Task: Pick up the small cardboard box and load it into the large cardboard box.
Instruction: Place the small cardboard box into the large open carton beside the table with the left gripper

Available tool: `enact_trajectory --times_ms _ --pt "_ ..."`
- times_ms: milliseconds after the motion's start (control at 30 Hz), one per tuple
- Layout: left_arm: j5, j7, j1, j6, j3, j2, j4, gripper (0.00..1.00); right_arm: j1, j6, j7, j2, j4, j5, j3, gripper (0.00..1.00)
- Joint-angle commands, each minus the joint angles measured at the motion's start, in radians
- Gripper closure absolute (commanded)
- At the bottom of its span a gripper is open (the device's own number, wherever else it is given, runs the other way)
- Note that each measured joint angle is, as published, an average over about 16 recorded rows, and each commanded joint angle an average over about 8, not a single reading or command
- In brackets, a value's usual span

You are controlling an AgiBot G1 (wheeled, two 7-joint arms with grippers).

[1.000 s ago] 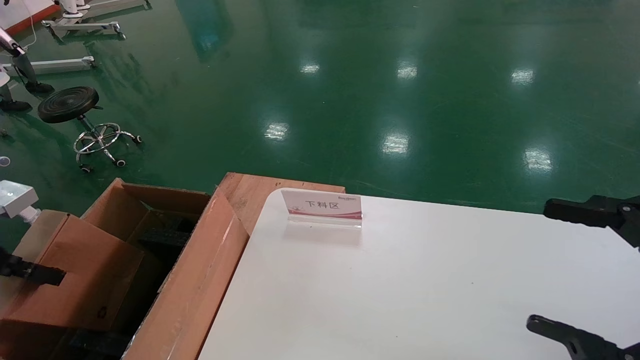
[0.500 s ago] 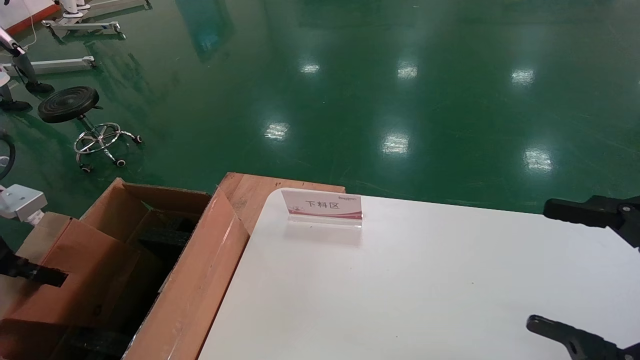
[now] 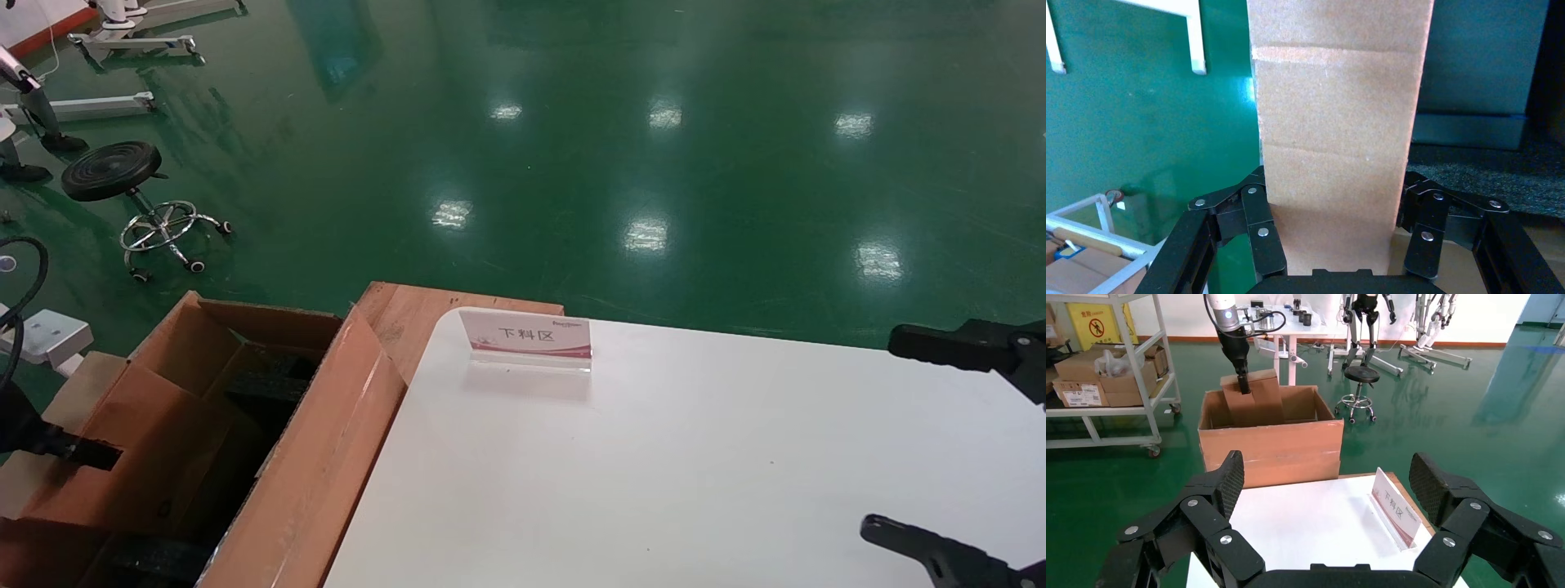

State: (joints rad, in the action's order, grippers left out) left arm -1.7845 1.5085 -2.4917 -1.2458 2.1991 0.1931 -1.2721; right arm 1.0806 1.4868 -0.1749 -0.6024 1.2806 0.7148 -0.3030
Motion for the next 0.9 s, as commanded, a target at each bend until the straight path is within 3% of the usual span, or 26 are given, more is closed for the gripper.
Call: enact_trajectory --times_ms 33,300,333,533,600,900 --pt "0.005 -0.004 0.012 0.012 0.005 0.007 0.015 1.00 0.000 0.000 0.000 0.000 0.000 0.000 0.000 0.00" --pt "0.053 -0.043 0.066 0.062 0.022 0.032 0.091 0.97 0.000 0.000 0.000 0.000 0.000 0.000 0.000 0.00" --pt "0.060 -0.047 0.073 0.067 0.024 0.037 0.100 0.91 0.000 0.000 0.000 0.000 0.000 0.000 0.000 0.00" --pt "0.088 -0.057 0.097 0.082 0.029 0.057 0.135 0.16 0.000 -0.001 0.000 0.000 0.000 -0.001 -0.001 0.00" --pt "0.091 -0.057 0.100 0.084 0.029 0.059 0.140 0.00 0.000 -0.001 0.000 0.000 0.000 -0.001 -0.001 0.00" --pt "0.082 -0.056 0.093 0.077 0.028 0.052 0.128 0.00 0.000 -0.001 0.000 0.000 0.000 -0.001 -0.001 0.00"
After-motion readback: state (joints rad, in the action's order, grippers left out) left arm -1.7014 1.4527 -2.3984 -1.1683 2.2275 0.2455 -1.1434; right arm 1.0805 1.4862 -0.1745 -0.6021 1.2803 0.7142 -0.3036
